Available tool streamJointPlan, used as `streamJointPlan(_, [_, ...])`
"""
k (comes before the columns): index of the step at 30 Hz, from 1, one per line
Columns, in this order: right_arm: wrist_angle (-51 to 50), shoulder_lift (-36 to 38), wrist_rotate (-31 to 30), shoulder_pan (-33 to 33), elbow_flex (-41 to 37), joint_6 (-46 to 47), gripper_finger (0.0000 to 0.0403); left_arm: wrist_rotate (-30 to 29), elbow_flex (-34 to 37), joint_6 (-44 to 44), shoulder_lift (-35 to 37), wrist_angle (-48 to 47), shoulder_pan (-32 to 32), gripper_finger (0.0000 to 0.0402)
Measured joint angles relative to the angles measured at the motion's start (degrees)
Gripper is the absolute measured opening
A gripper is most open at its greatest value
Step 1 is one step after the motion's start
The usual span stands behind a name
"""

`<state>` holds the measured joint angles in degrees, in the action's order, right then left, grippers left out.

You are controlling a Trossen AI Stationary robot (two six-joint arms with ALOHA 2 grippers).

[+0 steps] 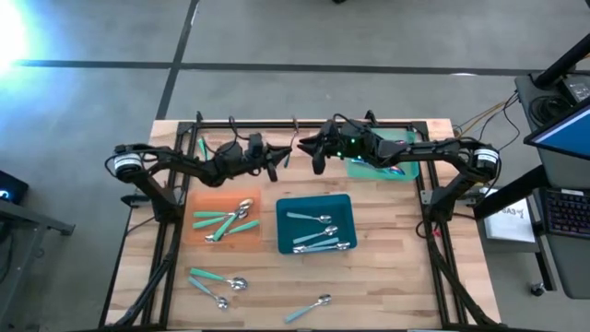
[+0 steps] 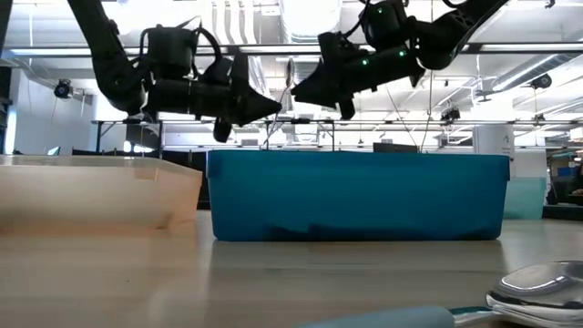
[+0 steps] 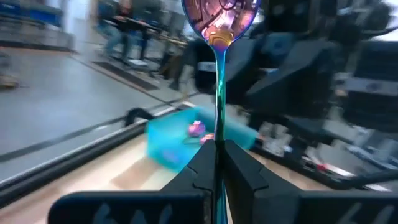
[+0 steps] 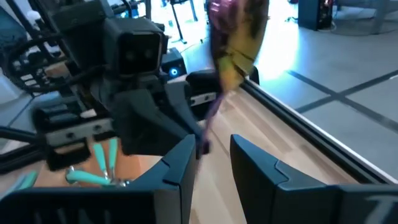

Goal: Sort silverware by color (type)
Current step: Put the blue spoon into the green bin

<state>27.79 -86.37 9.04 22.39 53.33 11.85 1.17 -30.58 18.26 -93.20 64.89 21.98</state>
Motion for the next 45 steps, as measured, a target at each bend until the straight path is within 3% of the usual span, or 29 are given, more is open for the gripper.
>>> streamJointPlan(3, [0.0,0.0,0.0,0.0,0.3,0.1,0.0091,-2.9,0.0,-0.8,0.0,0.6,0.1,0.0])
streamJointPlan(11, [0.6,0.0,1.7,-0.1,0.5,0.1,0.0091,-2.9,-1.1,-1.2,-0.6,3.2,-2.8,0.0])
streamJointPlan(16, [1.3,0.0,3.4,-0.3,0.5,0.1,0.0095,-8.2,-1.6,-2.2,-1.2,3.5,-4.8,0.0])
streamJointPlan(30, [1.7,0.0,3.7,-0.4,0.6,-1.6,0.011,-8.2,-5.2,-2.1,-4.0,3.6,-8.3,0.0])
streamJointPlan(35, [1.7,0.0,3.6,-0.4,0.6,-2.0,0.0087,-8.2,-6.4,-2.3,-4.9,3.6,-8.3,0.0])
streamJointPlan(40, [1.9,0.0,3.9,-0.4,0.6,-3.0,0.002,-8.4,-6.5,-2.8,-4.9,3.5,-8.2,0.0])
streamJointPlan(45, [2.3,0.0,4.0,-0.4,0.6,-2.9,0.001,-8.4,-6.5,-3.0,-4.9,3.6,-8.2,0.0])
